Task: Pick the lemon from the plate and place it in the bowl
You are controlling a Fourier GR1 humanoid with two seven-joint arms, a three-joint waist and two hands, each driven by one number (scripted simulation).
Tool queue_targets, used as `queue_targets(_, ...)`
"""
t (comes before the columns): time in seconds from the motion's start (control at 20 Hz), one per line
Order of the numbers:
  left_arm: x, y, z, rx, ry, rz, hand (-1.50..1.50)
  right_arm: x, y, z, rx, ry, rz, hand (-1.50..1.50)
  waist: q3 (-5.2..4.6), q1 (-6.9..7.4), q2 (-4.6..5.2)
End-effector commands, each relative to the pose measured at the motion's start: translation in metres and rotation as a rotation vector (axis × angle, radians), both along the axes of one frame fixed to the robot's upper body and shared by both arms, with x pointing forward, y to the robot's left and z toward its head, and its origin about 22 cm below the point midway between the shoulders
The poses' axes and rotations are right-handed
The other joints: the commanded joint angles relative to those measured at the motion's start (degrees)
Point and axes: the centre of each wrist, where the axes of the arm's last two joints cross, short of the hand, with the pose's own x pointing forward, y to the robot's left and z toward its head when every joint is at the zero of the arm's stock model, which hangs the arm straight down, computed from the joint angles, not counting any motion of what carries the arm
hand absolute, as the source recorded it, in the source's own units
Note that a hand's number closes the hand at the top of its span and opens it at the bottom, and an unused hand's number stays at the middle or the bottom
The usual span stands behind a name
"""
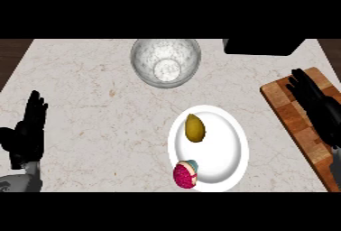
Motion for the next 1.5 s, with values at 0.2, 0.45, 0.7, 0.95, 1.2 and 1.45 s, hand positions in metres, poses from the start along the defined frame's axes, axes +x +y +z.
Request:
queue_targets(0.2, 0.017, -0.085, 0.006, -0.201, 0.024, -0.424, 0.00, -0.005, 0.070, 0.011, -0.190, -0.184, -0.118, 1.50, 0.55, -3.70, -2.56)
queue_targets(0.45, 0.007, -0.117, -0.002, -0.308, 0.063, -0.529, 0.00, -0.024, 0.072, -0.031, -0.259, -0.162, -0.534, -1.50, 0.59, -5.27, -2.90)
queue_targets(0.7, 0.014, -0.127, 0.019, -0.317, 0.075, -0.615, 0.00, -0.059, 0.172, -0.052, -0.415, -0.293, -0.291, -1.50, 0.65, -1.55, -2.36)
queue_targets(0.95, 0.012, -0.121, 0.017, -0.307, 0.081, -0.615, 0.00, -0.048, 0.157, -0.056, -0.796, -0.112, -0.299, -1.50, 0.09, -1.93, -2.69)
queue_targets(1.2, 0.010, -0.123, 0.018, -0.323, 0.093, -0.619, 0.00, -0.036, 0.192, -0.026, -0.946, 0.095, -0.355, -1.50, 0.27, -1.62, -2.72)
queue_targets(1.45, 0.013, -0.124, 0.022, -0.326, 0.065, -0.624, 0.00, -0.036, 0.264, 0.014, -1.025, 0.292, -0.305, -1.50, 0.56, -0.94, -2.31)
